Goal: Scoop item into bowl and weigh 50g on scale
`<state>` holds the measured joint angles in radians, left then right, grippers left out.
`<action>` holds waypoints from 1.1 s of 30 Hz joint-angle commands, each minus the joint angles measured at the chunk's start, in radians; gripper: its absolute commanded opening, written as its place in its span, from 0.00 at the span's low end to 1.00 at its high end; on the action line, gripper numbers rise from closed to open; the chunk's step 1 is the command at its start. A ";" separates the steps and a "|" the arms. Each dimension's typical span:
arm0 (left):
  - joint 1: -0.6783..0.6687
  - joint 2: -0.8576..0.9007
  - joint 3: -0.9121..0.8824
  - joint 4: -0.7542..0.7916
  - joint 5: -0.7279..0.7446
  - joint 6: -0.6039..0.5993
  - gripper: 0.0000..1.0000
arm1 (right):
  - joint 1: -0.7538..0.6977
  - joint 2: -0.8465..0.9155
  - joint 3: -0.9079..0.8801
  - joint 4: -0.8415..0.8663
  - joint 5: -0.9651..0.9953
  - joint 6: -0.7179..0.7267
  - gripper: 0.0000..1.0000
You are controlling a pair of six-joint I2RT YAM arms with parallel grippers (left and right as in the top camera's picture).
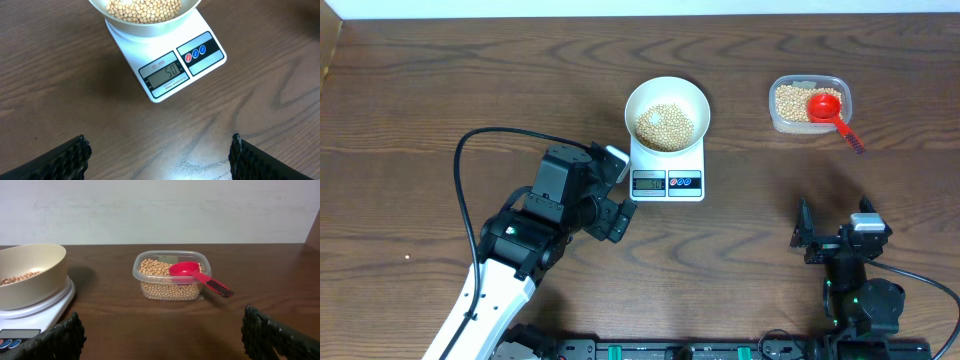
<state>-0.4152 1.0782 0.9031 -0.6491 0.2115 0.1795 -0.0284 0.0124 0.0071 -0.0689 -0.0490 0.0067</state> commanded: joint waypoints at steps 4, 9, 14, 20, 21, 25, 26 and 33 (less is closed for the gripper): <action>-0.003 -0.001 -0.004 -0.001 0.013 -0.006 0.91 | 0.010 -0.007 -0.002 -0.002 -0.010 0.007 0.99; -0.002 -0.001 -0.004 0.000 0.011 -0.005 0.91 | 0.010 -0.007 -0.002 -0.002 -0.010 0.007 0.99; -0.002 -0.025 -0.005 0.000 0.004 -0.005 0.91 | 0.010 -0.007 -0.002 -0.002 -0.010 0.007 0.99; 0.002 -0.275 -0.019 0.002 -0.119 -0.005 0.91 | 0.010 -0.007 -0.002 -0.002 -0.010 0.007 0.99; 0.008 -0.321 -0.021 0.004 -0.119 -0.005 0.91 | 0.010 -0.007 -0.002 -0.002 -0.010 0.007 0.99; 0.045 -0.473 -0.031 0.001 -0.120 -0.005 0.91 | 0.010 -0.007 -0.002 -0.002 -0.010 0.007 0.99; 0.059 -0.510 -0.038 0.002 -0.119 -0.005 0.91 | 0.010 -0.007 -0.002 -0.002 -0.010 0.007 0.99; 0.124 -0.756 -0.183 0.128 -0.119 -0.006 0.91 | 0.010 -0.007 -0.002 -0.002 -0.010 0.007 0.99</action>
<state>-0.3126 0.4049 0.7952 -0.5671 0.1020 0.1795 -0.0284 0.0120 0.0071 -0.0681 -0.0525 0.0067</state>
